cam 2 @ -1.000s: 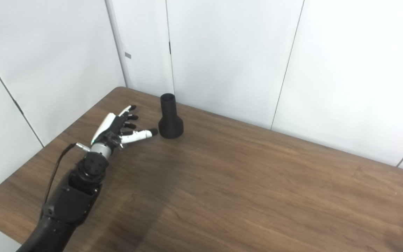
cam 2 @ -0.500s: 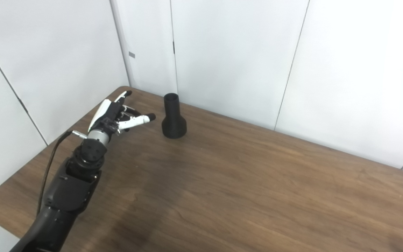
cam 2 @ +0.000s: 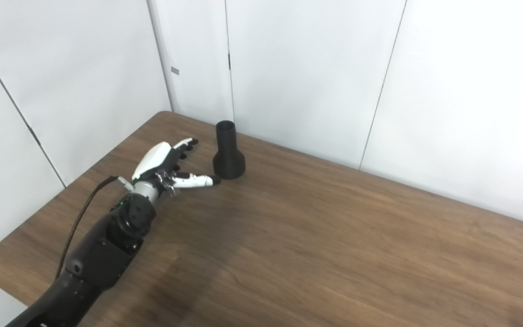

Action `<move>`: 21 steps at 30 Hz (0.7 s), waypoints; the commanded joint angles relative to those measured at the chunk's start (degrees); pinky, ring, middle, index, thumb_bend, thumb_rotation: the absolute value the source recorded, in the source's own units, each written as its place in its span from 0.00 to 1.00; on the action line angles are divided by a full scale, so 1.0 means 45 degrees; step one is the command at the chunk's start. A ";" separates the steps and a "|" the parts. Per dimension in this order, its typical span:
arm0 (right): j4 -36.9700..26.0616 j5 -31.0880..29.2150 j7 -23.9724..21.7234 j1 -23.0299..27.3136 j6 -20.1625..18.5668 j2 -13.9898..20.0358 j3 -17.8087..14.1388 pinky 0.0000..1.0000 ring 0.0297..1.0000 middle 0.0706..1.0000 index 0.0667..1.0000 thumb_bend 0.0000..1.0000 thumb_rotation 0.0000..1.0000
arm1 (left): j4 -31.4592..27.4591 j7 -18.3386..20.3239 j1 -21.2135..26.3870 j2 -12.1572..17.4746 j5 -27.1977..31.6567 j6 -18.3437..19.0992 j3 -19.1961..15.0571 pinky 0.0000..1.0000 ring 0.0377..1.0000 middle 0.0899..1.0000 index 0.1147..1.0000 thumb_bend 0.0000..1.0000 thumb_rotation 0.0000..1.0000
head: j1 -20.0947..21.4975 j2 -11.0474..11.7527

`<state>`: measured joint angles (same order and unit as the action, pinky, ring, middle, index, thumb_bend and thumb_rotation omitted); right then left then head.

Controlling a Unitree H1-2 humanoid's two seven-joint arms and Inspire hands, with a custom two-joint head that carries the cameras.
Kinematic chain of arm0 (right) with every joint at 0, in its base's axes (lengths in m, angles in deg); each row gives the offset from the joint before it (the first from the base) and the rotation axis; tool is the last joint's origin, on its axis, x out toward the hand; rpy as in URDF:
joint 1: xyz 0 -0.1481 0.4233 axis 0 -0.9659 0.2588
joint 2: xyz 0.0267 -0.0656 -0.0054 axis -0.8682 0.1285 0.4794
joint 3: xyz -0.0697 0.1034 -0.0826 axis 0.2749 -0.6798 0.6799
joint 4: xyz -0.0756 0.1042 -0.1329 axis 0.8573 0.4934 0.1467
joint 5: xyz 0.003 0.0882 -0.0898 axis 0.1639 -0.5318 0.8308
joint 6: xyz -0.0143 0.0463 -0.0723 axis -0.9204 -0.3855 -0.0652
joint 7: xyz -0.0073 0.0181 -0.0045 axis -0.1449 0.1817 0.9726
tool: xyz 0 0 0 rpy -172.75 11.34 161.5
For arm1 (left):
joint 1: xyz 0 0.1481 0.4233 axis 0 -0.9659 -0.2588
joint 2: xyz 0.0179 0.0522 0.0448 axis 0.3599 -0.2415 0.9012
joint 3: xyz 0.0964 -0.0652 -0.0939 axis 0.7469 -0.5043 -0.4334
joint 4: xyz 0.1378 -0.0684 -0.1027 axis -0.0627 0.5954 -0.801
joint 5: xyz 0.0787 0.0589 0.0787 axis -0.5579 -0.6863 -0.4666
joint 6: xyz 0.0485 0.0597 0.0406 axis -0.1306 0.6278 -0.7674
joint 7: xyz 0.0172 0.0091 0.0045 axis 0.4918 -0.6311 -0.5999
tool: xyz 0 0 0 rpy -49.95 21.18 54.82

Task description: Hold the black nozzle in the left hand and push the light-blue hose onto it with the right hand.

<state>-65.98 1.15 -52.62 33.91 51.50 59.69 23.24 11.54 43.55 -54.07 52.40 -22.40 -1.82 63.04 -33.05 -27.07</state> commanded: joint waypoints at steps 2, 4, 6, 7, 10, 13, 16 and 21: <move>-0.0014 0.0076 0.0037 -0.0237 -0.0073 0.0137 -0.0014 0.37 0.50 0.53 0.45 0.50 0.17 | 0.0090 -0.0355 0.0362 0.0374 -0.0739 -0.0179 0.0171 0.92 0.99 0.99 0.97 1.00 0.52 | 0.0048 -0.0046; -0.0061 0.0066 0.0054 -0.0263 -0.0105 0.0134 -0.0034 0.37 0.50 0.53 0.45 0.50 0.17 | 0.0636 -0.0557 0.0412 0.0344 -0.0866 -0.0445 0.0244 0.93 1.00 0.99 0.97 1.00 0.52 | 0.0058 -0.0070; -0.0087 0.0045 0.0062 -0.0289 -0.0114 0.0128 -0.0054 0.37 0.50 0.53 0.45 0.50 0.17 | 0.0901 -0.0649 0.0433 0.0290 -0.0980 -0.0514 0.0318 0.94 0.99 0.99 0.97 1.00 0.52 | 0.0076 -0.0088; -0.0098 0.0065 0.0065 -0.0308 -0.0118 0.0140 -0.0052 0.37 0.50 0.53 0.45 0.50 0.17 | 0.0947 -0.0646 0.0428 0.0259 -0.1024 -0.0498 0.0335 0.94 0.99 0.99 0.96 1.00 0.52 | 0.0088 -0.0099; -0.0177 0.0139 0.0071 -0.0357 -0.0180 0.0178 -0.0029 0.37 0.50 0.53 0.45 0.50 0.17 | 0.1313 -0.0766 0.0456 0.0277 -0.1146 -0.0706 0.0438 0.95 0.99 0.98 0.96 1.00 0.52 | 0.0129 -0.0136; -0.0222 0.0164 0.0049 -0.0396 -0.0170 0.0205 -0.0009 0.37 0.50 0.53 0.45 0.50 0.17 | 0.1797 -0.0799 0.0560 0.0363 -0.1300 -0.0780 0.0594 0.99 0.99 0.97 0.95 1.00 0.51 | 0.0189 -0.0173; -0.0443 0.0156 0.0074 -0.0472 -0.0396 0.0179 0.0001 0.36 0.49 0.52 0.45 0.50 0.17 | 0.2450 -0.0842 0.0708 0.0341 -0.1343 -0.0735 0.0634 1.00 0.98 0.95 0.95 1.00 0.48 | 0.0244 -0.0205; -0.0711 0.0189 0.0098 -0.0599 -0.0535 0.0169 0.0032 0.36 0.50 0.52 0.45 0.50 0.17 | 0.2963 -0.0882 0.0769 0.0159 -0.0987 -0.0939 0.0421 1.00 0.96 0.93 0.94 1.00 0.45 | 0.0361 -0.0267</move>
<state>-68.28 1.27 -52.43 32.50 50.29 59.74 23.50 24.82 39.22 -51.49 52.40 -27.74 -6.42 65.73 -31.38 -28.21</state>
